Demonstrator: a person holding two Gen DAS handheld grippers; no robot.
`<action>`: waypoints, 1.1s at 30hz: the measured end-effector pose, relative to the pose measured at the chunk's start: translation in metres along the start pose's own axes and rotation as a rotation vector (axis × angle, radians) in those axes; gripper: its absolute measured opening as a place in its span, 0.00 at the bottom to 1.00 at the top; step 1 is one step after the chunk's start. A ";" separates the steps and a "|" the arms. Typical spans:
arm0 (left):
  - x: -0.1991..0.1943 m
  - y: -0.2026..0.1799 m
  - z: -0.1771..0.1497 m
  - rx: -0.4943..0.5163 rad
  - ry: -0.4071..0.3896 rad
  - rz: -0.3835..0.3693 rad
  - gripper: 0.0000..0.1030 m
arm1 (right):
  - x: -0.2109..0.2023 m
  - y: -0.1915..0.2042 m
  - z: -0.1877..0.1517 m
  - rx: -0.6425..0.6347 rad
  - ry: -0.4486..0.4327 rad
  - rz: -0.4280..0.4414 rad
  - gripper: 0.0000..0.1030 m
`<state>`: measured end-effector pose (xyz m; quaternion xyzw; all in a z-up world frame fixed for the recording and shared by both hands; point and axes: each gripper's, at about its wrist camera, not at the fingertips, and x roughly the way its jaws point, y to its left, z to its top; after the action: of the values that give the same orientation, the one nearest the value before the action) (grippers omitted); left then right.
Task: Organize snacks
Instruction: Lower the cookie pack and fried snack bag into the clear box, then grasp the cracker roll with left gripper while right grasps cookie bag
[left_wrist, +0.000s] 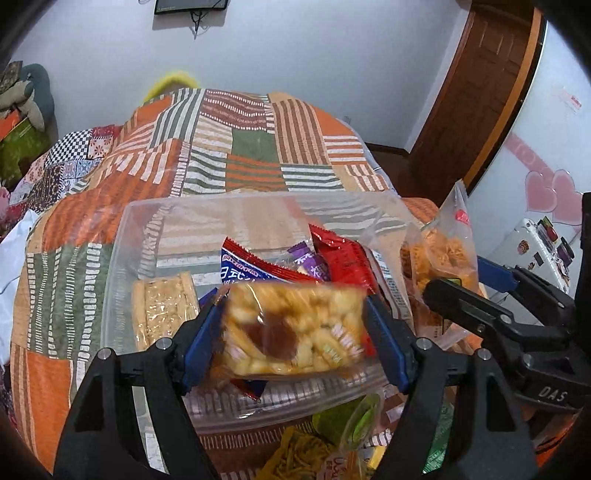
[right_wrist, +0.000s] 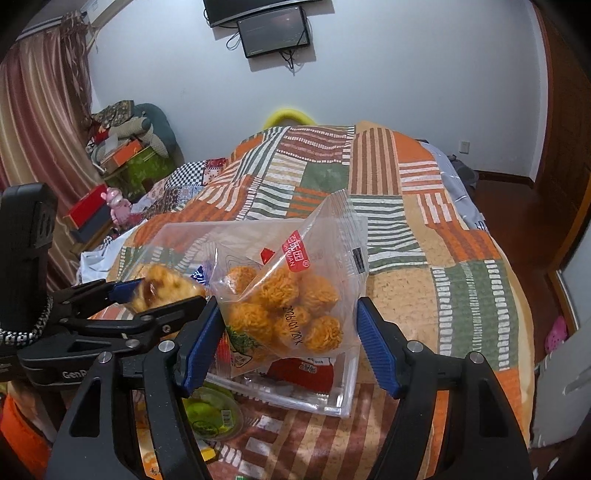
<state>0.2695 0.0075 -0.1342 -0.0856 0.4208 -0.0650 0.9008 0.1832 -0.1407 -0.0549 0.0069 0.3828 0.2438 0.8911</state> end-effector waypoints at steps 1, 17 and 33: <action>0.000 0.001 0.000 -0.003 -0.002 -0.001 0.74 | 0.000 0.001 0.000 -0.006 0.002 -0.004 0.70; -0.066 -0.013 -0.011 0.067 -0.078 0.010 0.78 | -0.037 0.003 0.001 0.018 -0.017 0.021 0.76; -0.145 -0.002 -0.087 0.083 -0.074 0.061 0.92 | -0.086 0.036 -0.059 0.051 0.011 0.070 0.84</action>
<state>0.1102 0.0240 -0.0802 -0.0378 0.3866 -0.0514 0.9200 0.0769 -0.1575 -0.0307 0.0416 0.3933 0.2649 0.8794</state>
